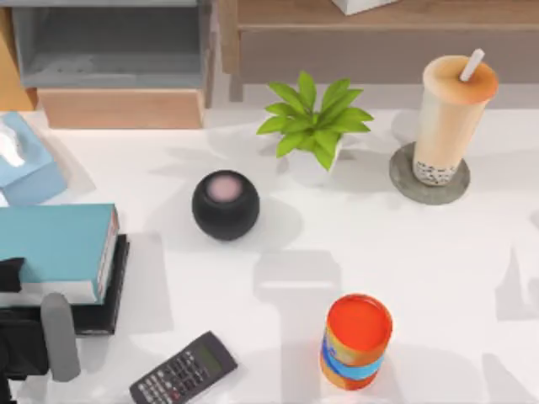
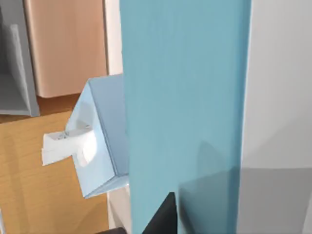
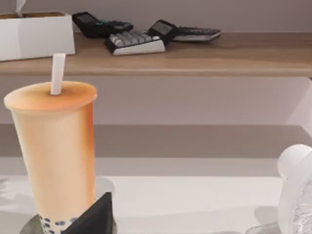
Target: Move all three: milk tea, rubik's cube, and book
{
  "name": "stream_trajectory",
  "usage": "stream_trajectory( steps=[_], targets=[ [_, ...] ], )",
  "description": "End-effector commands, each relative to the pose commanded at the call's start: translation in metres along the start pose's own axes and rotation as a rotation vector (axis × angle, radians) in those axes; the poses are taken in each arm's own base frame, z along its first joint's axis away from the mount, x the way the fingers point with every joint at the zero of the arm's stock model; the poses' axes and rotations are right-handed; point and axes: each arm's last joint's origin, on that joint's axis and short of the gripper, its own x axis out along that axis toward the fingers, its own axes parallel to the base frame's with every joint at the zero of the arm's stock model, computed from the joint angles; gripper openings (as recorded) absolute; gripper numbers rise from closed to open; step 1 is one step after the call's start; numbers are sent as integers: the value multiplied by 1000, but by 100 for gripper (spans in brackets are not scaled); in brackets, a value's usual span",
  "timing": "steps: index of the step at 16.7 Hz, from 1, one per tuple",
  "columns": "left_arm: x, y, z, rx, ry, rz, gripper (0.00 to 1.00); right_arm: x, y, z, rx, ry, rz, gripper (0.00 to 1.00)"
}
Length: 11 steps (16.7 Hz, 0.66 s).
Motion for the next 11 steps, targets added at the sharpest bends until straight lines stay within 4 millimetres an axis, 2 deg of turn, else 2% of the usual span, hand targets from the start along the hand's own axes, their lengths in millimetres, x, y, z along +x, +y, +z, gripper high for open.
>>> stream_trajectory(
  steps=[5,11],
  targets=[
    [0,0,0,0,0,0,98,0,0,0,0,0,0,100],
    [0,0,0,0,0,0,100,0,0,0,0,0,0,100]
  ],
)
